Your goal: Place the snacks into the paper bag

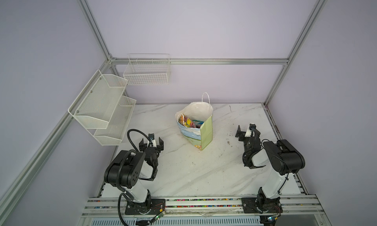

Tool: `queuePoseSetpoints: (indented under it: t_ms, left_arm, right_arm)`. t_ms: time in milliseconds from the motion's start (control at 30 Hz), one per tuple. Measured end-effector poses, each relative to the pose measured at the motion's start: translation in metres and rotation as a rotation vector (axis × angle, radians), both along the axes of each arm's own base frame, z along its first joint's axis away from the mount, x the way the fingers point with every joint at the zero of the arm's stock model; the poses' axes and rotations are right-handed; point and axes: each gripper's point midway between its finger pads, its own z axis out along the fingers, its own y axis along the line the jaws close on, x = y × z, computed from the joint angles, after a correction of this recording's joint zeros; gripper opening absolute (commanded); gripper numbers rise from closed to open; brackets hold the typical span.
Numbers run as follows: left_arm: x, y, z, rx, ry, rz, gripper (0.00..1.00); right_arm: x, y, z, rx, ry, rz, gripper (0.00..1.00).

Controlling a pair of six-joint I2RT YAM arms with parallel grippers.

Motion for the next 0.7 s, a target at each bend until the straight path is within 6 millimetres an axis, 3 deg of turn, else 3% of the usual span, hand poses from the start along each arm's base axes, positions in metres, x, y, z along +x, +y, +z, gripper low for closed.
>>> queuePoseSetpoints:
  t_ms: [200,400,700]
  left_arm:
    - [0.023,0.018,0.002,-0.082,0.05,0.001,1.0]
    - [0.02,0.012,-0.014,-0.109,0.115,-0.033,1.0]
    - [0.022,0.001,-0.014,-0.116,0.118,-0.097,1.0]
  right_arm:
    - [0.007,-0.013,-0.002,0.029,0.02,-0.055,0.97]
    - [0.0,-0.028,0.007,0.046,0.005,-0.17,0.97]
    - [0.002,-0.027,-0.002,0.041,0.032,-0.161,0.97]
